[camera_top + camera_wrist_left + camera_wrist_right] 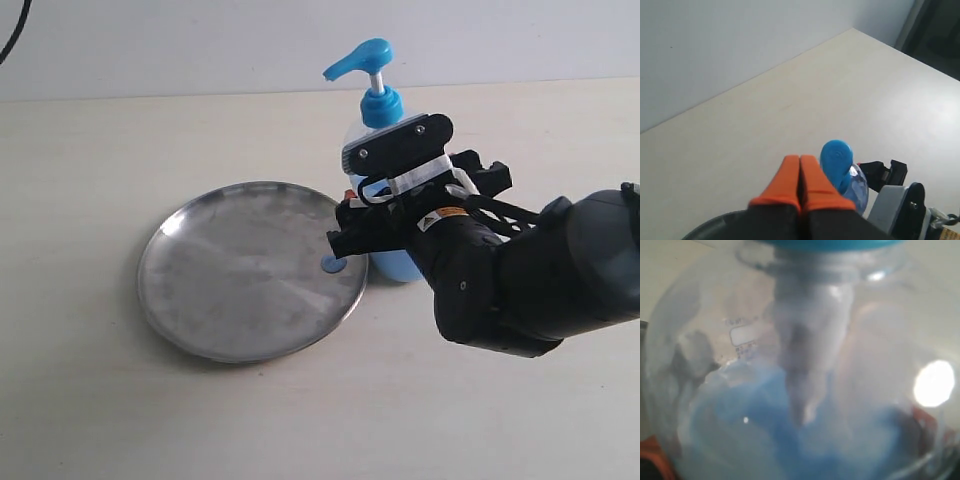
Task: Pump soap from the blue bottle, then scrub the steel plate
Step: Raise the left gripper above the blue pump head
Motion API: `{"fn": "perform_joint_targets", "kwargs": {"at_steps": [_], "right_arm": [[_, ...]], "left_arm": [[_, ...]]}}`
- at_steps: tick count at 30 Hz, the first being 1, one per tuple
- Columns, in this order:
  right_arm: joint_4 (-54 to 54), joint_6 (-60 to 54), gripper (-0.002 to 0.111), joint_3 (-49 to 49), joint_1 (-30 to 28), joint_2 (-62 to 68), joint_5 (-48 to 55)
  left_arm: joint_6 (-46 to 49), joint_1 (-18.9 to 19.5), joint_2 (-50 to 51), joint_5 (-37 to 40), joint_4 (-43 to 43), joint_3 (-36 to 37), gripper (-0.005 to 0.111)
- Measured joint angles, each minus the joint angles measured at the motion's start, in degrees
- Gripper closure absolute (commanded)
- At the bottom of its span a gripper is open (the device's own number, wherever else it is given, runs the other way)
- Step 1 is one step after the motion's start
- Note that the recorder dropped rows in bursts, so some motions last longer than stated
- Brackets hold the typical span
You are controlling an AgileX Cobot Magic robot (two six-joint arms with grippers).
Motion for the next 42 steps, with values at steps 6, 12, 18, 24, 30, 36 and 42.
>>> {"fn": "perform_joint_targets", "kwargs": {"at_steps": [6,12,18,24,30,36,42], "right_arm": [[-0.1,-0.4,0.108,-0.1,0.0,0.0,0.1],[0.5,-0.4,0.108,-0.1,0.0,0.0,-0.3],[2.0,-0.6,0.108,-0.1,0.0,0.1,-1.5],[2.2,-0.7,0.108,-0.1,0.0,0.5,-2.0],[0.9,-0.6,0.108,-0.1,0.0,0.6,-2.4],[0.5,-0.4,0.108,-0.1,0.0,0.7,-2.3],[0.5,-0.4,0.108,-0.1,0.0,0.7,-2.3]], "left_arm": [[0.2,-2.6,5.2,5.7,-0.1,-5.1,0.107],[0.2,-4.8,9.4,7.8,-0.4,-8.0,0.107],[0.1,-5.0,9.9,7.8,-0.6,-8.7,0.107],[-0.1,-5.0,9.9,7.7,-1.4,-8.9,0.107],[-0.8,-5.0,9.9,6.2,-1.5,-8.9,0.107],[-1.0,-5.0,10.9,4.6,-1.5,-8.9,0.107],[-1.0,-5.0,13.2,3.9,-1.5,-8.9,0.107]]}}
